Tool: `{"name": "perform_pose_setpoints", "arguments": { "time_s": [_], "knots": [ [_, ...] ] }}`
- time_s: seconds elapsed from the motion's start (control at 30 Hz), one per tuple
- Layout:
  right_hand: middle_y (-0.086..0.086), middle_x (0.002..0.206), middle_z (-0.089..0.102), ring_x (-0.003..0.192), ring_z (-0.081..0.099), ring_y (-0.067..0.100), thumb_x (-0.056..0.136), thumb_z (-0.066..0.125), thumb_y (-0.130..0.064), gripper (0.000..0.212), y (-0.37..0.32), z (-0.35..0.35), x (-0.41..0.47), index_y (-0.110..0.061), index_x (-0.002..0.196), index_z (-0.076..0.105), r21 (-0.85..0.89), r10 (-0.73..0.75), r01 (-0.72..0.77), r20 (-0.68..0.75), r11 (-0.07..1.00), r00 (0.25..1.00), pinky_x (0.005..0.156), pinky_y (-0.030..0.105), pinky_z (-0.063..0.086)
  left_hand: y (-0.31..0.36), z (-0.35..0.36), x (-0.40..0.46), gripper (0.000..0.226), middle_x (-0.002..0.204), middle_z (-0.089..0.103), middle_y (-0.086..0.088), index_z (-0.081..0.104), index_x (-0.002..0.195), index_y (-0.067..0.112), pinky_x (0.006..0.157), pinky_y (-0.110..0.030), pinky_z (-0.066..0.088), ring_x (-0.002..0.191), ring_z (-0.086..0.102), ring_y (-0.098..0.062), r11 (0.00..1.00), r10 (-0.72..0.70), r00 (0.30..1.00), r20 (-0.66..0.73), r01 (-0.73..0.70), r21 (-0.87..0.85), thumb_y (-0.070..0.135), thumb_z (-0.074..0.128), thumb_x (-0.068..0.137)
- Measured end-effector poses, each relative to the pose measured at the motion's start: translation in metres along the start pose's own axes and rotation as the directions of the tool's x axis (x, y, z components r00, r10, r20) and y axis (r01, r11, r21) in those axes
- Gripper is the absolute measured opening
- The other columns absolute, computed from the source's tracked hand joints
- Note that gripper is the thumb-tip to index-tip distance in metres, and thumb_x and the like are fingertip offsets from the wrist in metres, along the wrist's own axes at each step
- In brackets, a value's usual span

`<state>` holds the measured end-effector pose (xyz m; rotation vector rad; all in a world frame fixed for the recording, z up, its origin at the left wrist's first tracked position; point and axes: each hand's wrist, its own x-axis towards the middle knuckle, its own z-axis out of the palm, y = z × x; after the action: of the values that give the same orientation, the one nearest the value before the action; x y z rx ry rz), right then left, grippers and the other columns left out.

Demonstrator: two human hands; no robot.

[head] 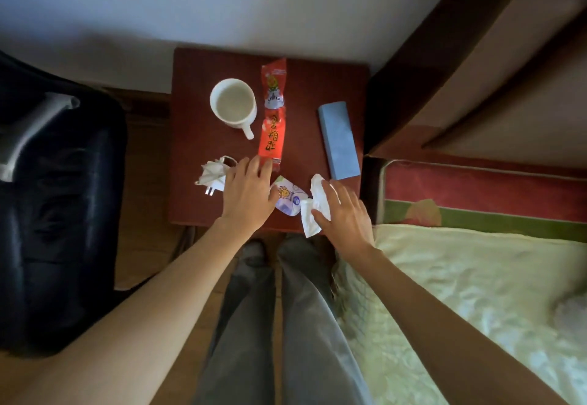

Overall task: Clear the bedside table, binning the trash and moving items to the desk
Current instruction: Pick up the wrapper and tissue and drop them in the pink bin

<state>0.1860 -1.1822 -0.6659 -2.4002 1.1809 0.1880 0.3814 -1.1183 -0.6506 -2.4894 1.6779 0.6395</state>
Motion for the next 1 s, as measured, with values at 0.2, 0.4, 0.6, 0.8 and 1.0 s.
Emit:
{"name": "perform_pose_setpoints", "arguments": {
  "time_s": [0.2,0.4,0.6,0.8,1.0],
  "knots": [
    [0.012,0.119,0.062,0.110,0.059,0.030,0.077,0.072,-0.034,0.059,0.005,0.036,0.011,-0.011,0.127,0.050,0.024,0.038,-0.036,-0.075,0.999,0.996,0.084,0.041,0.053,0.002,0.029,0.008,0.054,0.133,0.051,-0.018,0.045,0.132,0.006,0.095,-0.048,0.046,0.119,0.050,-0.035,0.999,-0.016,0.998,-0.057,0.014,-0.035,0.031,0.058,0.086],
    [0.008,0.095,0.067,0.083,0.063,0.027,0.073,0.071,-0.018,0.038,0.014,0.043,0.017,-0.013,0.109,0.062,0.049,0.027,-0.013,-0.284,0.999,0.959,0.066,0.036,0.057,0.007,0.034,0.027,0.061,0.140,0.044,-0.021,0.037,0.139,0.005,0.100,-0.049,0.043,0.125,0.045,-0.038,0.998,-0.029,0.994,-0.109,0.022,-0.061,0.029,0.058,0.088],
    [0.001,0.083,0.066,0.071,0.062,0.022,0.076,0.074,-0.019,0.017,0.016,0.033,0.015,-0.014,0.092,0.069,0.105,0.046,-0.007,-0.375,0.994,0.926,0.058,0.030,0.053,0.013,0.033,0.050,0.070,0.143,0.040,-0.021,0.034,0.141,0.006,0.097,-0.048,0.045,0.125,0.045,-0.037,0.982,-0.126,0.981,-0.145,0.102,-0.162,0.030,0.065,0.083],
    [0.000,0.075,0.067,0.062,0.062,0.018,0.085,0.053,-0.025,0.022,0.009,0.008,0.017,-0.013,0.082,0.071,0.183,0.043,0.050,-0.470,0.982,0.882,0.053,0.022,0.049,0.017,0.033,0.072,0.083,0.146,0.036,-0.017,0.022,0.147,0.011,0.096,-0.047,0.043,0.126,0.043,-0.037,0.950,-0.257,0.961,-0.099,0.233,-0.209,0.034,0.068,0.082],
    [-0.004,0.084,0.068,0.072,0.060,0.012,0.072,0.074,-0.003,0.024,0.018,0.009,0.012,-0.018,0.090,0.072,0.261,0.140,-0.036,-0.391,0.965,0.910,0.061,0.019,0.045,0.032,0.039,0.075,0.068,0.126,0.054,-0.011,0.037,0.141,0.014,0.090,-0.040,0.045,0.112,0.050,-0.031,0.901,-0.340,0.921,-0.191,0.261,-0.347,0.017,0.067,0.080]
  ]
}}
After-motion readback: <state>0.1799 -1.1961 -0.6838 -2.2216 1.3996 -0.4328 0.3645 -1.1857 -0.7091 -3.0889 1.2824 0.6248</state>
